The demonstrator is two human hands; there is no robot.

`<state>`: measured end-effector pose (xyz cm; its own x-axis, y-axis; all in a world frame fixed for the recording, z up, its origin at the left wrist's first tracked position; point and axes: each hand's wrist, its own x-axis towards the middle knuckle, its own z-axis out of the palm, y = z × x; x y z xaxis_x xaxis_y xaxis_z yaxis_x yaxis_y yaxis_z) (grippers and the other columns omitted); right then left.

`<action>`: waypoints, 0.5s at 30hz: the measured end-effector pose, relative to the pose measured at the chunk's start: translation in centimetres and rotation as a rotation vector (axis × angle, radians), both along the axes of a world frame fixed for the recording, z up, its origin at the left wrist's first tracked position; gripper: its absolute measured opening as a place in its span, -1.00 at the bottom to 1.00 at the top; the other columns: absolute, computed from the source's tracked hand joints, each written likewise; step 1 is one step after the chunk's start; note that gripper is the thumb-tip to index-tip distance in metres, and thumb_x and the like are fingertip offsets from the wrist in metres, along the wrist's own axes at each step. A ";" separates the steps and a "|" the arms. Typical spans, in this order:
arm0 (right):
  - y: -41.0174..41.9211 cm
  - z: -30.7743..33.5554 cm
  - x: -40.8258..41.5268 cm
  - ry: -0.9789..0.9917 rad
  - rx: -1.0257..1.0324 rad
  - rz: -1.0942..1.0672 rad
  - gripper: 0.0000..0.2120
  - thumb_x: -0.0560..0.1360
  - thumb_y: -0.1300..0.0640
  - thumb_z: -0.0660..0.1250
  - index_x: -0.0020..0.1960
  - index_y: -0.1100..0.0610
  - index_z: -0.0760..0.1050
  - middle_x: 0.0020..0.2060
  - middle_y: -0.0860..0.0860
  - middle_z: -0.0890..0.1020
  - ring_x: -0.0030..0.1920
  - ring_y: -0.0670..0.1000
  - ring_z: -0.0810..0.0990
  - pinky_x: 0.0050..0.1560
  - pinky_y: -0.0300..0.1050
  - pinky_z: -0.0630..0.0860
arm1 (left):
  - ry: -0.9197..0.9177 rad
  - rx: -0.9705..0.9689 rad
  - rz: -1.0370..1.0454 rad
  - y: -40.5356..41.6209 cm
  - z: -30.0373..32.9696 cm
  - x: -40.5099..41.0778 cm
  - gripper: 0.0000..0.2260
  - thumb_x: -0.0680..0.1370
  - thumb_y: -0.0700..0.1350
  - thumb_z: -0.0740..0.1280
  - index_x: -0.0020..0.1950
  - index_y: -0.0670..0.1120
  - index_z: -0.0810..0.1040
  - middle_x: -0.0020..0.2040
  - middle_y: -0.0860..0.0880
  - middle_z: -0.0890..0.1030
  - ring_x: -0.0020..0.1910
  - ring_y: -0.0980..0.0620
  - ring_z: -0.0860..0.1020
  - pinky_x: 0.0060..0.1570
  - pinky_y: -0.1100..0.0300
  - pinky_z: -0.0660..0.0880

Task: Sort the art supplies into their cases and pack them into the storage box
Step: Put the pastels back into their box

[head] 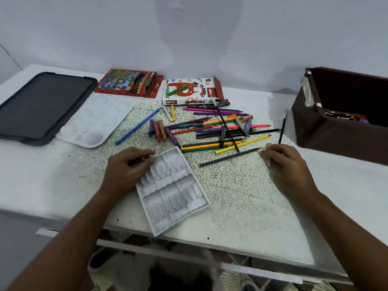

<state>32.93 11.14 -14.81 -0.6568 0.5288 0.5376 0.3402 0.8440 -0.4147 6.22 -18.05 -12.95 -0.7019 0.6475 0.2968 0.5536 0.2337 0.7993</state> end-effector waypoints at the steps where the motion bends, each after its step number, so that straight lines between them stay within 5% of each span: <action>1: 0.1 -0.1 0.0 -0.012 -0.007 -0.009 -0.87 0.40 0.41 0.42 -0.18 0.21 0.66 -0.08 0.08 0.60 0.04 0.13 0.55 0.03 -0.13 0.47 | -0.003 0.005 -0.007 0.0 0.1 0.0 -0.82 0.42 -0.11 0.51 0.01 -0.05 0.71 -0.12 0.01 0.69 -0.17 0.04 0.65 -0.13 0.18 0.56; 8: -0.2 1.1 -0.3 -0.134 0.100 0.046 -0.84 0.38 0.35 0.46 -0.05 0.21 0.64 -0.03 0.12 0.56 0.01 0.15 0.48 -0.03 -0.13 0.36 | -0.054 -0.013 -0.072 -0.4 0.0 -1.0 -0.77 0.38 -0.03 0.44 0.00 -0.04 0.70 -0.12 0.01 0.68 -0.15 0.06 0.64 -0.10 0.14 0.57; 15: -0.2 1.2 -0.1 -0.165 0.257 -0.004 -0.77 0.51 0.09 0.37 0.08 0.21 0.60 0.01 0.12 0.59 0.00 0.22 0.48 0.06 -0.02 0.34 | -0.241 0.086 -0.047 -0.7 0.1 -1.3 -0.84 0.37 -0.29 0.46 -0.13 -0.08 0.70 -0.18 -0.04 0.67 -0.20 0.10 0.61 -0.17 0.32 0.51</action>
